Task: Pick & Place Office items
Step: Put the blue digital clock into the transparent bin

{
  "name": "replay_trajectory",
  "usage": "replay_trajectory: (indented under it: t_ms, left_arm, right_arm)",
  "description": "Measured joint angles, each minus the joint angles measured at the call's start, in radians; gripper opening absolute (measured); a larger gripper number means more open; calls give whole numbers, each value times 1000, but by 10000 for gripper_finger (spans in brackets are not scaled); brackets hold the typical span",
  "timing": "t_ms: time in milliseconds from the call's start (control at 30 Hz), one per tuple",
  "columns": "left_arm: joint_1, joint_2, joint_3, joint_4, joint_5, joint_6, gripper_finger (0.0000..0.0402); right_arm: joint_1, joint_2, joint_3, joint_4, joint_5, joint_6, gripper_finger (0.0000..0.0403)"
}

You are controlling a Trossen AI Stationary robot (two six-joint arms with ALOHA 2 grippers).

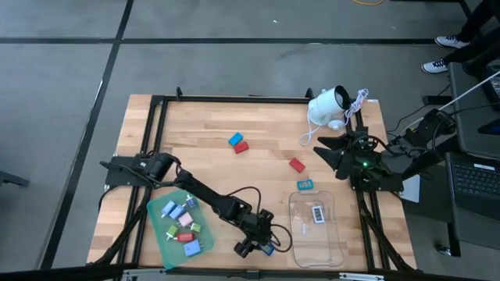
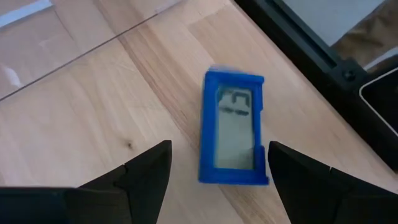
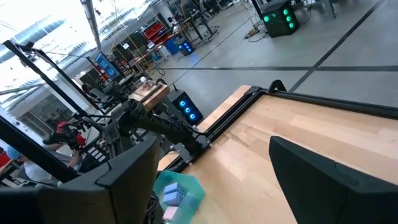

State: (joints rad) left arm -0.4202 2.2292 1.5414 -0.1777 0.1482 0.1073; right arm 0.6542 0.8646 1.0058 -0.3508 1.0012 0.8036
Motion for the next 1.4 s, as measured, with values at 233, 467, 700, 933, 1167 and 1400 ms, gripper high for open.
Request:
replay_trajectory:
  t_ms: [233,467,700,933,1167,1400]
  left_arm:
    - [-5,1,29,-22,-1,-31,263]
    - [-10,1,36,-9,-1,-42,263]
    - [-35,1,36,-19,-54,-43,262]
    - [-30,47,41,-22,-73,-103,262]
    - [-32,68,42,-15,-117,-117,253]
    - [-28,70,42,-25,-98,-140,144]
  right_arm:
    - [0,0,0,0,0,0,307]
    - [0,0,0,0,0,-3,307]
    - [0,0,0,0,0,-7,307]
    - [0,0,0,0,0,-7,307]
    - [0,0,0,0,0,-6,307]
    - [0,0,0,0,0,-4,307]
